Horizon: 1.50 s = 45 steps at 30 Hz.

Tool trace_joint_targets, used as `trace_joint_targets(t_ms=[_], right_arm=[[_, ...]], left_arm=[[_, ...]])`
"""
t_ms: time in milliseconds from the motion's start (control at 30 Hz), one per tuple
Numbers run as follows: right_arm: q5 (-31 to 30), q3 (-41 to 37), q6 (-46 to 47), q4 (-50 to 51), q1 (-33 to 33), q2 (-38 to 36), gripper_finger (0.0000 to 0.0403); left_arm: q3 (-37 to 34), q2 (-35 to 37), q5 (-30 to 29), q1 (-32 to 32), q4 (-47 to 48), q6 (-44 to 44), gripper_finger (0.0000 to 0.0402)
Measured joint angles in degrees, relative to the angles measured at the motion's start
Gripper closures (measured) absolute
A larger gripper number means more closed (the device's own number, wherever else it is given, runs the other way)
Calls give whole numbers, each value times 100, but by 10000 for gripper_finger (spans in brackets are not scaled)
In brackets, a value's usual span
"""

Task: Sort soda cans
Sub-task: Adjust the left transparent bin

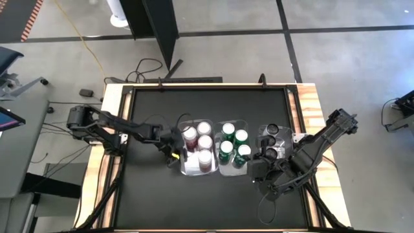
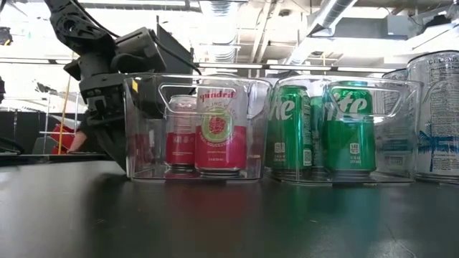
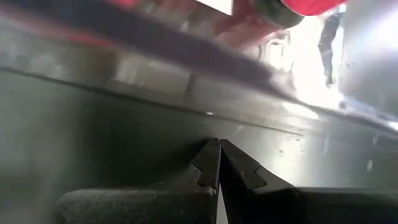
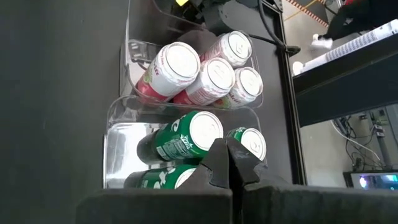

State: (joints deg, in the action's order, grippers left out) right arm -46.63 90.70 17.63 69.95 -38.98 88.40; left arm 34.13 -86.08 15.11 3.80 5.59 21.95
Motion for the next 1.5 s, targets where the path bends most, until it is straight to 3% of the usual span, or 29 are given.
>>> trace_joint_targets(t_ms=[500,967,1500], right_arm=[[2,0,158,17,0,0,403],[2,0,157,15,0,2,403],[9,0,335,15,0,2,403]], left_arm=[[283,-18,-570,693,113,-696,401],[638,-55,-633,778,38,-1455,401],[686,-678,-287,777,-829,-1380,401]])
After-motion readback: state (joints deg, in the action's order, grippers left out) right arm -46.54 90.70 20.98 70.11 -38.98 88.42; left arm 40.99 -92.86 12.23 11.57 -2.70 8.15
